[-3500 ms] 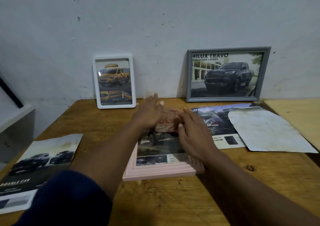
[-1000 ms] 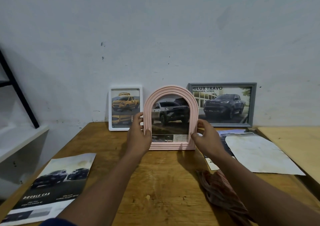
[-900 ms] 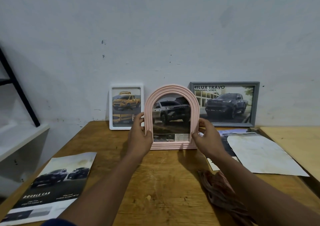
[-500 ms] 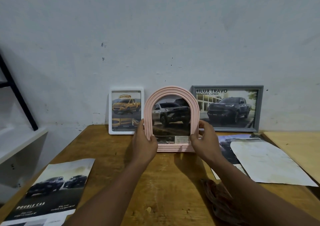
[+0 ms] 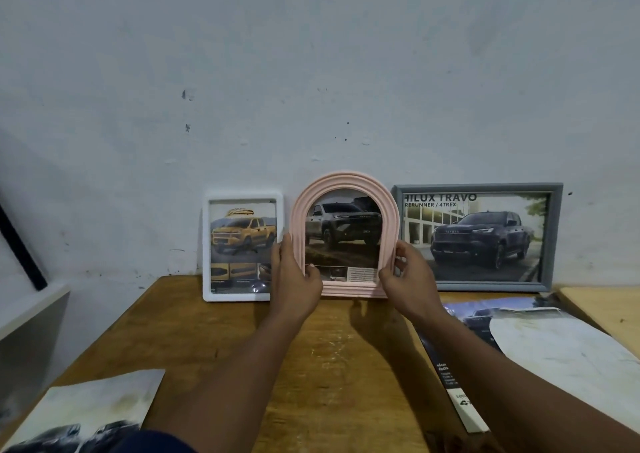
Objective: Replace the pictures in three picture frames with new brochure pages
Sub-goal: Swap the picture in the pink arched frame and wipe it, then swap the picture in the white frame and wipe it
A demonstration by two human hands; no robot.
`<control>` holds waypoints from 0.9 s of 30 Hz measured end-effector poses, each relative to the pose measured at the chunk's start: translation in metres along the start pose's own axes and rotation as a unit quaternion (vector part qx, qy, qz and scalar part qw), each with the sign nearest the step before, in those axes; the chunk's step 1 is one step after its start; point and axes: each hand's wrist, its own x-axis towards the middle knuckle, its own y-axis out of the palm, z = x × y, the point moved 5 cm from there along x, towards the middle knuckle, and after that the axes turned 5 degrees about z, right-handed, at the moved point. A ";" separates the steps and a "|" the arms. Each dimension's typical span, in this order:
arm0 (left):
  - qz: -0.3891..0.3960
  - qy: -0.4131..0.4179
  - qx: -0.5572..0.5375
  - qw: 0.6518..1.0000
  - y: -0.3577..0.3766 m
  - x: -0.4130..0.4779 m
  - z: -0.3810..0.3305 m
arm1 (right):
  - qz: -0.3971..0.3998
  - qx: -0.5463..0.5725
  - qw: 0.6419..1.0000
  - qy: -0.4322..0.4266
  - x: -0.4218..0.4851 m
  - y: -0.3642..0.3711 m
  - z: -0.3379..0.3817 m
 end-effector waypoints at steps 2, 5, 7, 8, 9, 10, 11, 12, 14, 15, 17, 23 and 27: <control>0.009 -0.004 0.000 1.000 0.005 0.000 0.004 | -0.001 -0.013 1.000 -0.001 0.001 0.001 -0.003; 0.022 0.002 0.021 1.000 0.011 -0.003 0.007 | 0.007 -0.036 0.999 0.003 0.003 0.004 -0.005; 0.033 0.012 0.045 0.998 0.014 -0.004 0.009 | 0.016 -0.046 0.999 0.008 0.006 0.006 -0.003; 0.041 0.016 0.056 0.997 0.016 -0.005 0.010 | 0.019 -0.055 0.998 0.009 0.008 0.007 -0.002; 0.053 0.015 0.066 0.996 0.019 -0.005 0.012 | 0.024 -0.063 0.998 0.010 0.009 0.008 -0.001; 0.064 0.014 0.077 0.995 0.021 -0.005 0.012 | 0.030 -0.077 0.996 0.013 0.010 0.009 -0.001; 0.077 0.013 0.088 0.993 0.023 -0.005 0.013 | 0.037 -0.091 0.995 0.017 0.011 0.011 -0.001; 0.088 0.012 0.099 0.991 0.025 -0.005 0.014 | 0.042 -0.103 0.994 0.020 0.012 0.012 0.000; 0.102 0.012 0.115 0.988 0.028 -0.005 0.017 | 0.048 -0.116 0.992 0.024 0.012 0.013 0.000; 0.103 0.013 0.119 0.987 0.028 -0.005 0.018 | 0.050 -0.117 0.992 0.025 0.012 0.014 0.000; 0.106 0.010 0.124 0.987 0.027 -0.005 0.018 | 0.048 -0.121 0.991 0.027 0.010 0.014 0.001; 0.068 0.032 0.113 0.991 -0.006 -0.013 0.013 | -0.009 -0.123 0.992 -0.022 0.000 0.019 0.032; 0.024 0.017 0.145 0.989 -0.053 -0.005 0.026 | 0.076 -0.081 0.993 -0.034 -0.004 0.057 0.066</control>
